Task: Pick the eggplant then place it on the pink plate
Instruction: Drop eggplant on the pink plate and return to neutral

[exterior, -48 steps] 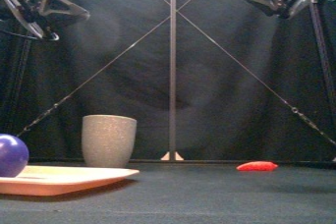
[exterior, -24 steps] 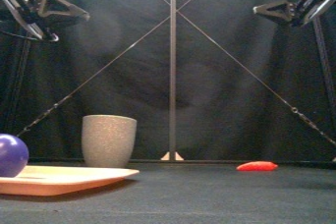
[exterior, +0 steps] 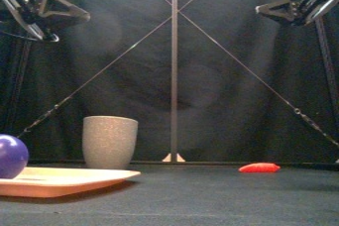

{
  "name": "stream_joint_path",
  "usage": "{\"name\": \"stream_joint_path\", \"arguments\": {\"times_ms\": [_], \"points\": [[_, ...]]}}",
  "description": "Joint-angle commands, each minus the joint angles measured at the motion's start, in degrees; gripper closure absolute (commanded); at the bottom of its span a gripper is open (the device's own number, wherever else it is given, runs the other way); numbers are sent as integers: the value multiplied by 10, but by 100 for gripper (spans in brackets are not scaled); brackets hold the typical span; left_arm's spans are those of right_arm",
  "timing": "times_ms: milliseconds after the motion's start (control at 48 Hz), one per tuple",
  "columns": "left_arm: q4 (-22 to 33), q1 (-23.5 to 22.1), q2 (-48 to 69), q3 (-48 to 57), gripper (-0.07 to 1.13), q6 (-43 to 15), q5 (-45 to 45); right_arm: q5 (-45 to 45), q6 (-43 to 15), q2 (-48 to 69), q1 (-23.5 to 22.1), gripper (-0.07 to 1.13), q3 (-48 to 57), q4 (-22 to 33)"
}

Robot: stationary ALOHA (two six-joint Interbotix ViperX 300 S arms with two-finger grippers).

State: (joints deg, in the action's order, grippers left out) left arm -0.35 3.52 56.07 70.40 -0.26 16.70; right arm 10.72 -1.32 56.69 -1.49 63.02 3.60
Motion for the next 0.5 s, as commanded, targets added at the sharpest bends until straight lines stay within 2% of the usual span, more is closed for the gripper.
{"name": "stream_joint_path", "arguments": {"times_ms": [21, 500], "points": [[-1, 1, -2, -7, 108, -1, 3, 3, -1, -3, -1, 2, -9, 0], [-1, 1, -2, -7, 108, -1, 3, 3, 0, -2, -4, 2, -1, 0]]}}
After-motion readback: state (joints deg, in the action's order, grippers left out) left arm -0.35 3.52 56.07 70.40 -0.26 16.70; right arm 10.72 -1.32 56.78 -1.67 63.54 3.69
